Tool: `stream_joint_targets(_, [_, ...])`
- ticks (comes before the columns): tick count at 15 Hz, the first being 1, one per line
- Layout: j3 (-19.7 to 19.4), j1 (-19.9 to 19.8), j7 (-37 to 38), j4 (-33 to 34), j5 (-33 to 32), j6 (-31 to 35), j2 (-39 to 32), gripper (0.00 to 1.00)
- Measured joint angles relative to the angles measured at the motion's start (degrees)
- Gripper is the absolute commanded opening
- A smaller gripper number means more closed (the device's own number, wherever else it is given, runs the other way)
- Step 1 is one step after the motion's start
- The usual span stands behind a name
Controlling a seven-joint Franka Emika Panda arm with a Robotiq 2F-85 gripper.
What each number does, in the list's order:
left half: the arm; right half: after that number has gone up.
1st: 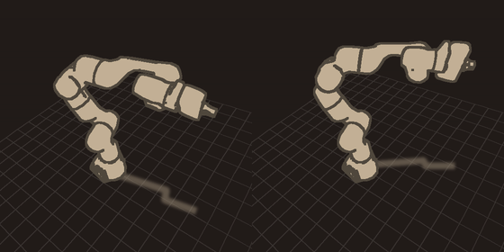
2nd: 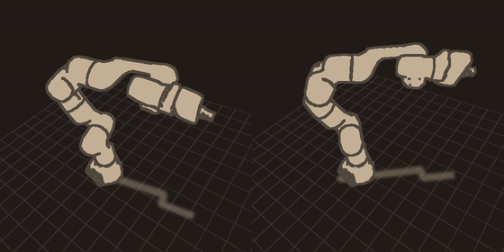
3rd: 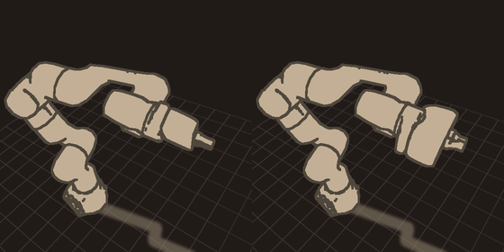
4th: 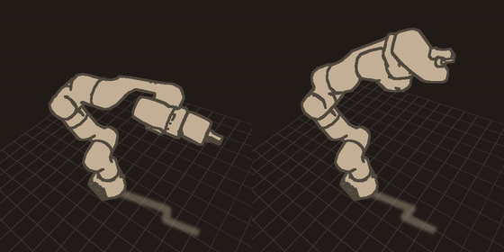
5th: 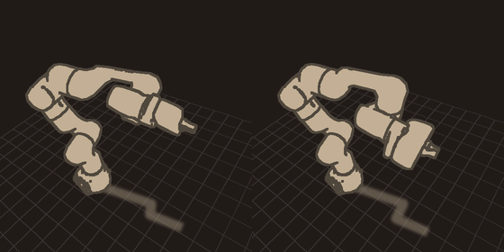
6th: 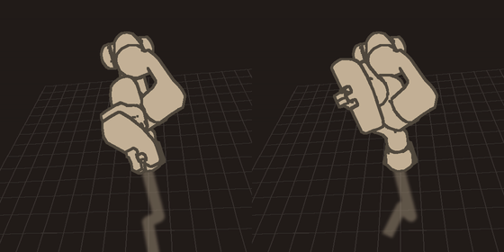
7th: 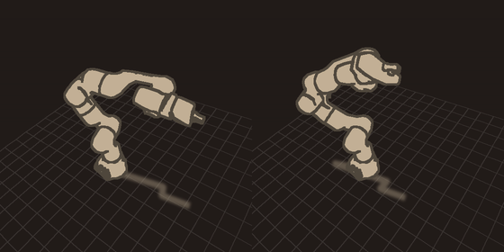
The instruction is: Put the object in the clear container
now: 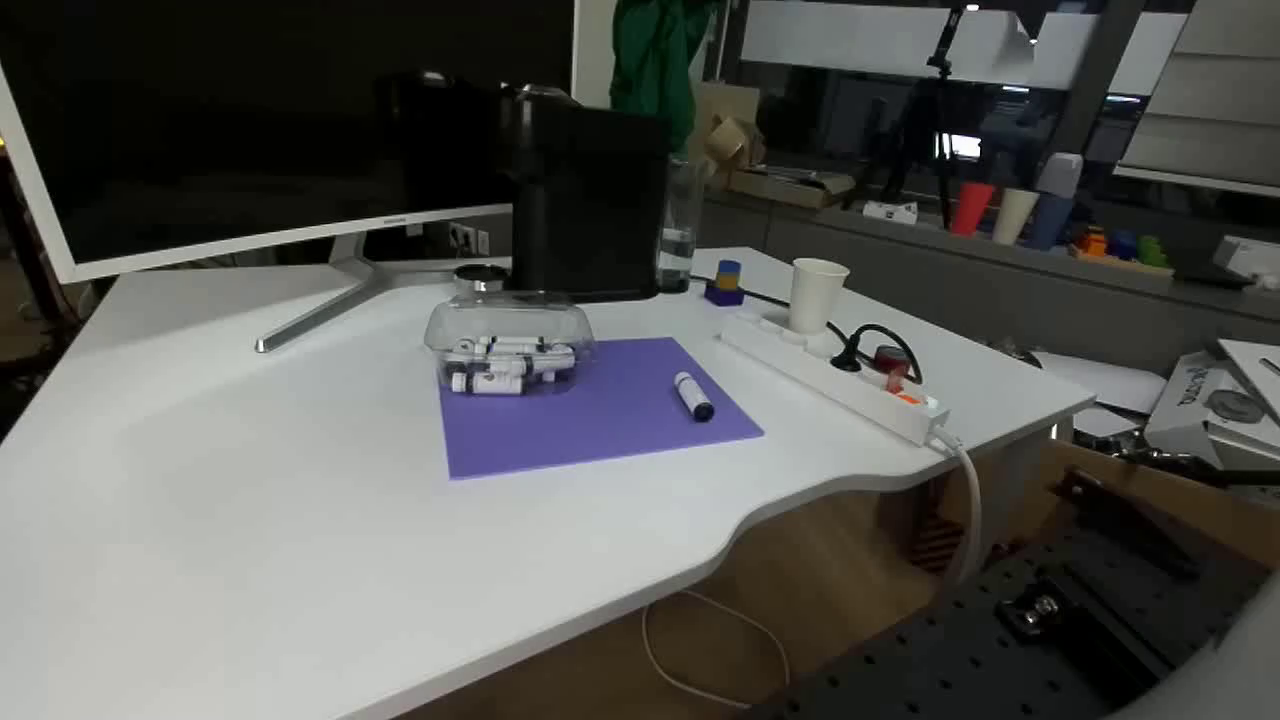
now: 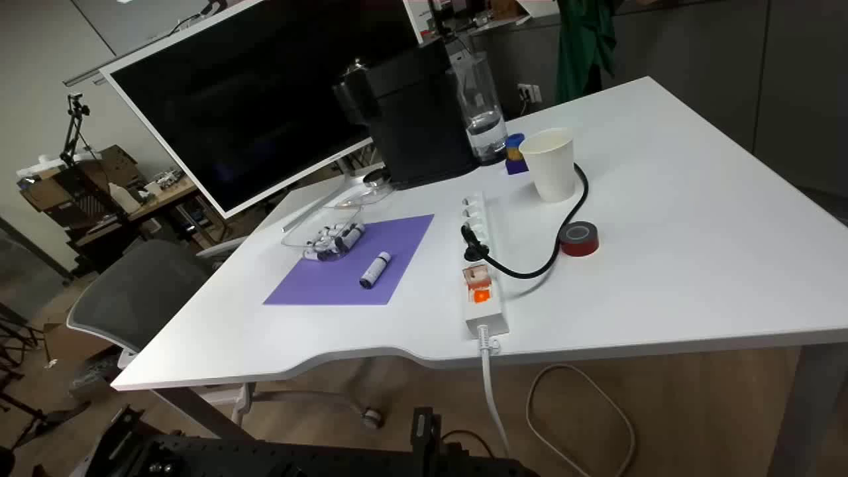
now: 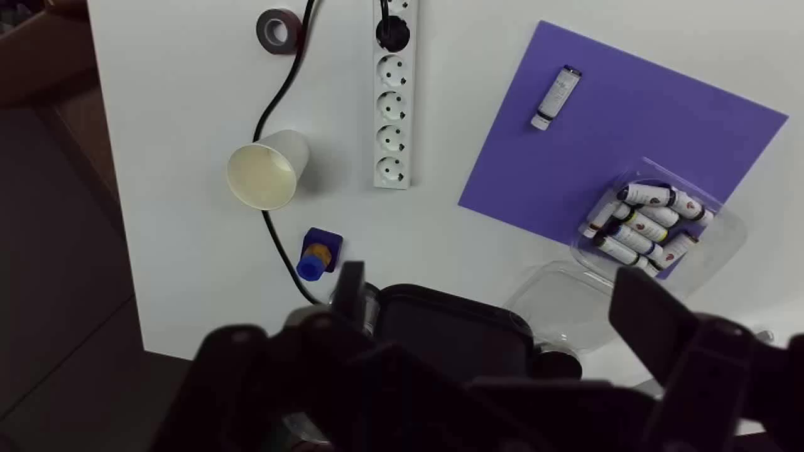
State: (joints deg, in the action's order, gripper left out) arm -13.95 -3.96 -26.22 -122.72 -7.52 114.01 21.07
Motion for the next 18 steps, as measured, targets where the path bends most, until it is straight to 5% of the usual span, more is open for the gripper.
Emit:
stream_joint_targets(13, [0.11,-0.04,0.08,-0.26,0.07,0.55,-0.37,1.00])
stream_joint_targets(18, [0.20,-0.78,1.65,-4.06,0.07,10.94,-6.82,1.00])
